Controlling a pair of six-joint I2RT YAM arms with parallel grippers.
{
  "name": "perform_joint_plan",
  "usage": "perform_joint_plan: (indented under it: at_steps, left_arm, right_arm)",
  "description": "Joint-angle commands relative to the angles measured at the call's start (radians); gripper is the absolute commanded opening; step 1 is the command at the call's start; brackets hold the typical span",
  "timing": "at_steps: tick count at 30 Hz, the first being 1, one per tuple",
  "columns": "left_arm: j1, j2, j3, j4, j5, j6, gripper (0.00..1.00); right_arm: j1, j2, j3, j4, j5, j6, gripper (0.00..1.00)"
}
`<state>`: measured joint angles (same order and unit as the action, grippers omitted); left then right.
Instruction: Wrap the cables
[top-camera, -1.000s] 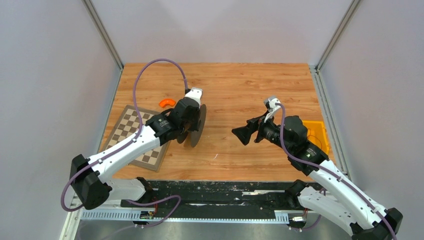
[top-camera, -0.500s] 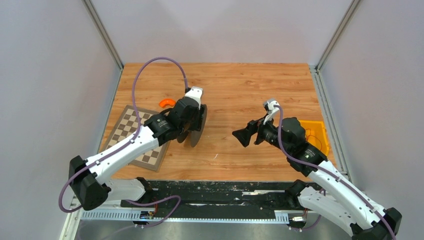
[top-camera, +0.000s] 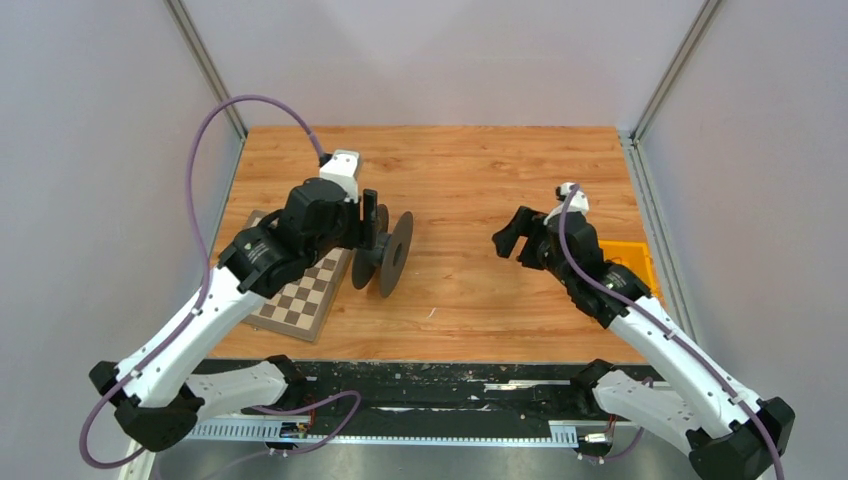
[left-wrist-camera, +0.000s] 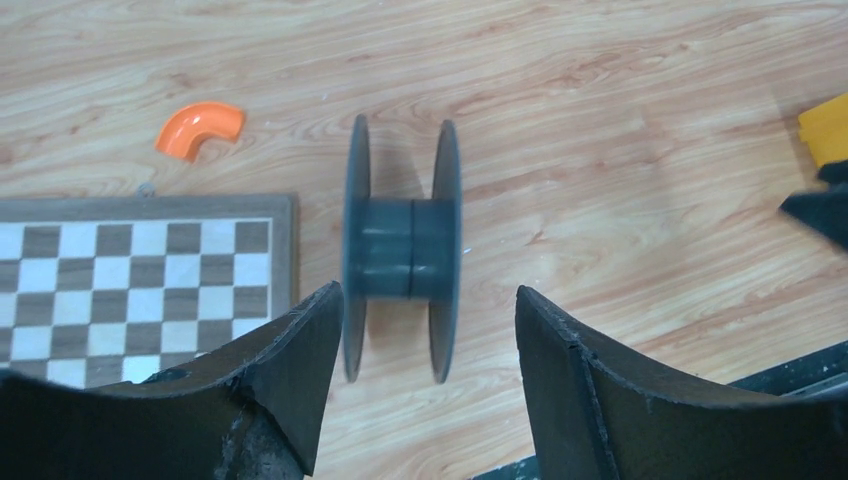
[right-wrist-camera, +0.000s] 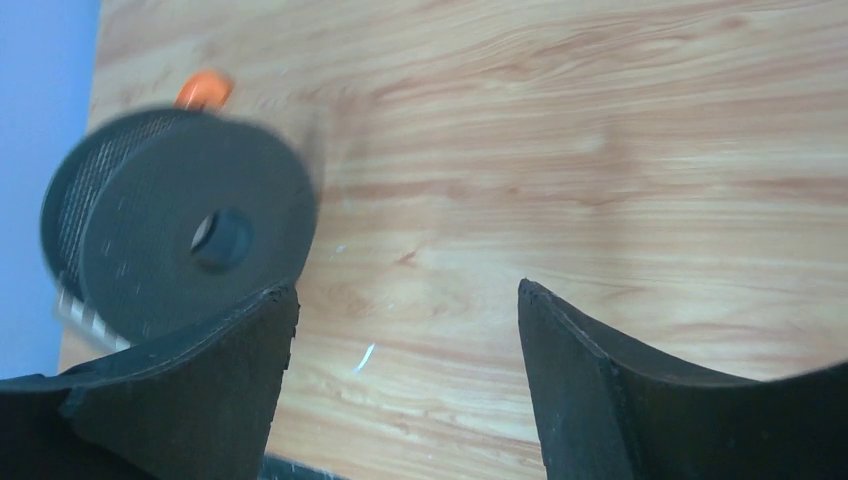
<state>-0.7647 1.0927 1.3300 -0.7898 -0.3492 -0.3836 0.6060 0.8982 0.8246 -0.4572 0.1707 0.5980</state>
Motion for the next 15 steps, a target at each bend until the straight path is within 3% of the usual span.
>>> perform_joint_plan:
  at_steps: [1, 6, 12, 15]
  left_arm:
    - [0.074, -0.087, -0.071, -0.057, 0.061, 0.015, 0.69]
    - [0.197, -0.112, -0.190, -0.047, 0.195, 0.049, 0.59]
    - [0.218, -0.112, -0.270, 0.003, 0.210, 0.116, 0.52]
    - [0.219, -0.104, -0.321, 0.059, 0.216, 0.131, 0.44]
  right_arm:
    - [-0.107, 0.006, 0.078, -0.183, 0.183, 0.176, 0.79]
    - [-0.391, -0.003, 0.053, -0.292, 0.140, 0.187, 0.77]
    - [-0.664, -0.005, 0.023, -0.300, 0.169, 0.118, 0.73]
    - [-0.785, 0.037, 0.016, -0.297, 0.180, 0.108, 0.71]
